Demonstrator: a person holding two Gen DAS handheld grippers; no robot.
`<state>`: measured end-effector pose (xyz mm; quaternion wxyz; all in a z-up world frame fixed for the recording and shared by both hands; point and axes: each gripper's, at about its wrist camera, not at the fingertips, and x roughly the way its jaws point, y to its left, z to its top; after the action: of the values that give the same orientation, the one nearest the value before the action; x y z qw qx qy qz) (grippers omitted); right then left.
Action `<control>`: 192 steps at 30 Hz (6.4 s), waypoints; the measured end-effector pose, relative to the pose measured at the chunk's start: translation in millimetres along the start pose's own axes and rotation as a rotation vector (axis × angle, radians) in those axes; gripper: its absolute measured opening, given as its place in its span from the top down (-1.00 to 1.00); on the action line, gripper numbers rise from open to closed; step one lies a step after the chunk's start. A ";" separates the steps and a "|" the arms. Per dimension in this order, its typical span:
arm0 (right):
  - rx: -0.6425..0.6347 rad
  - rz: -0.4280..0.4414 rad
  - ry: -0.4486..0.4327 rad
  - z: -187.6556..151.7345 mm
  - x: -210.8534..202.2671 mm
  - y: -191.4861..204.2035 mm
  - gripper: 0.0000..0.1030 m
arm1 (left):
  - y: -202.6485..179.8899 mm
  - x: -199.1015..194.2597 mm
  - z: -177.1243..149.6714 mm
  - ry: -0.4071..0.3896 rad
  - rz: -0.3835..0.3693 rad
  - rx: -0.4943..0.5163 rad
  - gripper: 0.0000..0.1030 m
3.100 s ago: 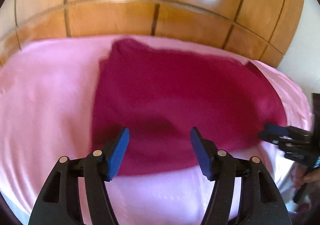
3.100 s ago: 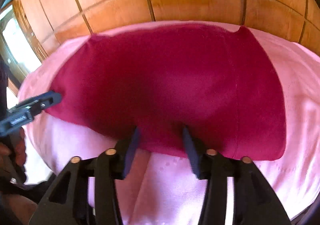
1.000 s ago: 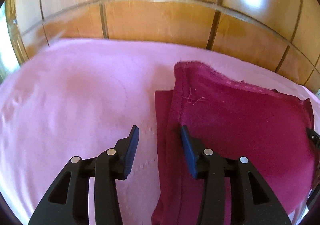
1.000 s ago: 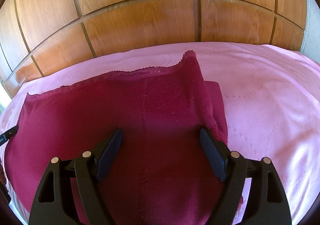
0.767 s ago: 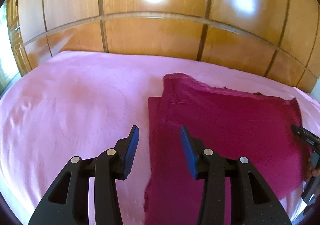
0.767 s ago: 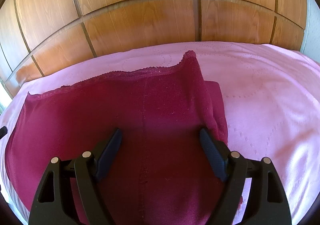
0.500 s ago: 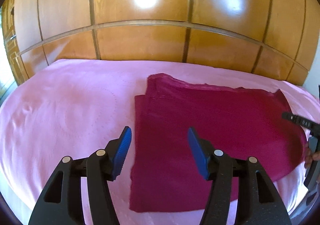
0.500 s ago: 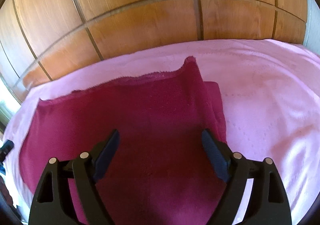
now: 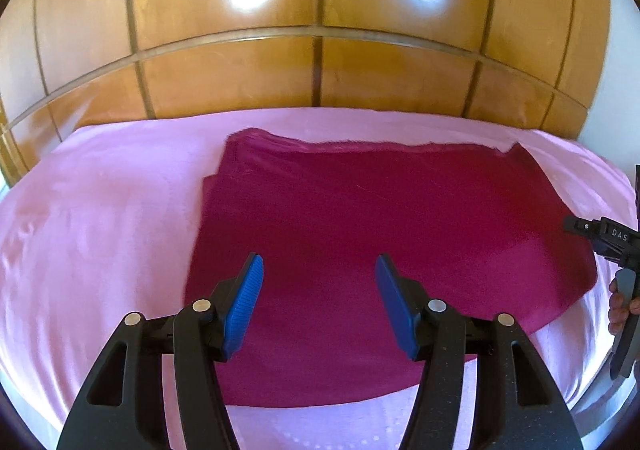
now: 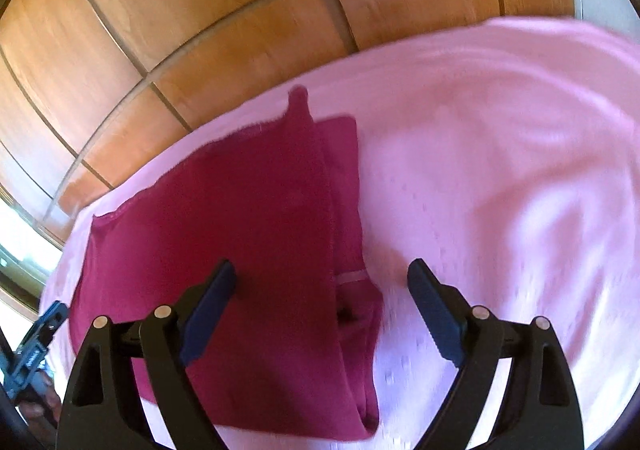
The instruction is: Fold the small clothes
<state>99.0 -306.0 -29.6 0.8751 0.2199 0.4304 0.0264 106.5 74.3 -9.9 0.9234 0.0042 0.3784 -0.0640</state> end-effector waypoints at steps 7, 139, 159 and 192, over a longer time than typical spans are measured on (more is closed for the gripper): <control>0.002 0.081 0.051 -10.5 -2.5 2.8 -0.45 | -10.7 24.6 -6.1 0.082 -0.079 -0.005 -0.12; -0.192 0.396 0.243 29.6 124.9 201.2 -0.95 | 109.4 26.6 -2.7 0.046 -0.026 -0.249 -0.24; -0.178 0.500 0.319 15.4 122.5 212.7 -0.01 | 142.6 49.8 -40.1 0.099 -0.478 -0.510 0.10; 0.103 -0.066 -0.142 65.9 -19.7 -38.0 -0.53 | -224.1 111.9 82.1 0.166 -0.504 0.129 0.27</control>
<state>131.6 -368.7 4.6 0.8913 0.2515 0.3751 -0.0403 215.6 -165.4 -20.5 0.8420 -0.0260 0.4368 -0.3155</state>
